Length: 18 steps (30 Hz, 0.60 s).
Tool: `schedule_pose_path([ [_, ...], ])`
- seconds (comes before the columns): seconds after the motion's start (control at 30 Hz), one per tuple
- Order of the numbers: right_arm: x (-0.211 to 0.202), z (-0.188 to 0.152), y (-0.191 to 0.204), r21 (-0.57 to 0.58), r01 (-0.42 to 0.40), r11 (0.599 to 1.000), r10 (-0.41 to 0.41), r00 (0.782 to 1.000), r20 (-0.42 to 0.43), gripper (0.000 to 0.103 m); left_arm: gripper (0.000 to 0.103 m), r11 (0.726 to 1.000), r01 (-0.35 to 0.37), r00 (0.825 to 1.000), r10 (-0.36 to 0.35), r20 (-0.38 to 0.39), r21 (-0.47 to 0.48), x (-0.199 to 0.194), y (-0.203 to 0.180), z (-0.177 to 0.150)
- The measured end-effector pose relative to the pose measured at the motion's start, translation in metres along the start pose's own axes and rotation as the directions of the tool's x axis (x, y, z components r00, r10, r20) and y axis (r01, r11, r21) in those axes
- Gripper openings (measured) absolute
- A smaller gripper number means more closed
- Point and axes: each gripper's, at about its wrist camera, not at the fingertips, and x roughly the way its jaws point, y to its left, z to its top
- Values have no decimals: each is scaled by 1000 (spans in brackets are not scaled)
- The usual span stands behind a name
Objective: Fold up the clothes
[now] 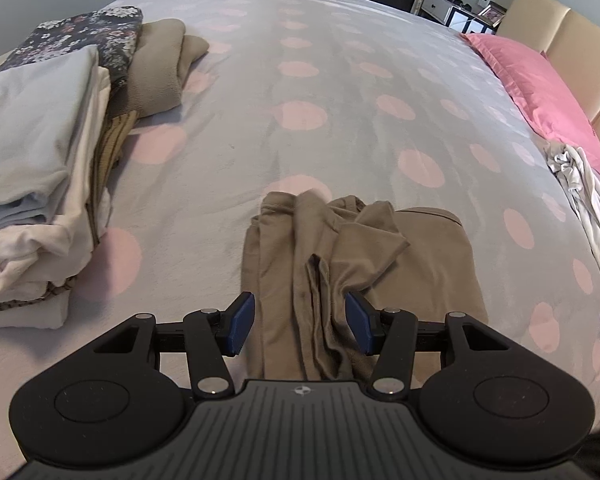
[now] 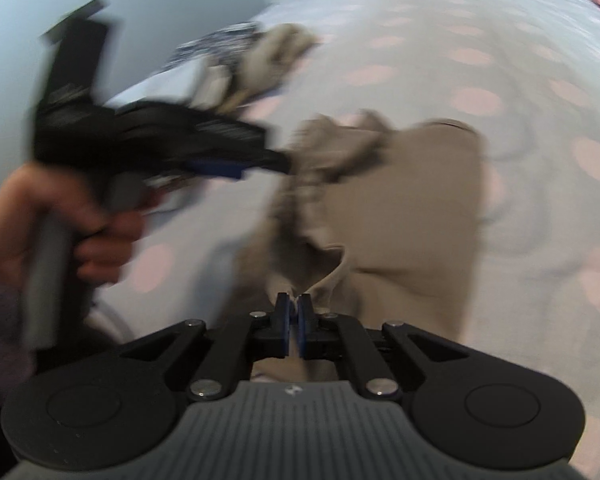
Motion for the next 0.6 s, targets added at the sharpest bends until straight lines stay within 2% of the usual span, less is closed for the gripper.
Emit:
schedule_pose_path([
  [0.1, 7, -2, 23, -67, -64, 996, 63, 998, -25, 5, 48, 1000, 5, 1000, -5, 3, -10, -3, 4, 0],
  [0.2, 25, -7, 37, -111, -61, 992, 55, 997, -63, 5, 48, 1000, 7, 1000, -7, 1, -14, -5, 6, 0],
  [0.3, 44, -11, 36, -93, -54, 994, 44, 993, -110, 5, 48, 1000, 12, 1000, -12, -5, -12, -4, 7, -1],
  [0.43, 46, -11, 26, -46, -63, 997, 56, 989, -139, 13, 51, 1000, 30, 1000, -30, -5, 6, -2, 6, -3],
  [0.47, 43, -10, 22, -45, -50, 998, 44, 990, -133, 24, 53, 999, 34, 999, -34, -7, 19, -1, 4, -5],
  [0.5, 40, -9, 17, -49, -30, 998, 23, 992, -127, 28, 55, 999, 38, 999, -37, -9, 31, 0, 2, -6],
  [0.6, 31, -2, 0, -69, 57, 996, -65, 991, -114, 30, 57, 996, 30, 1000, -29, -13, 87, 5, -9, -9],
])
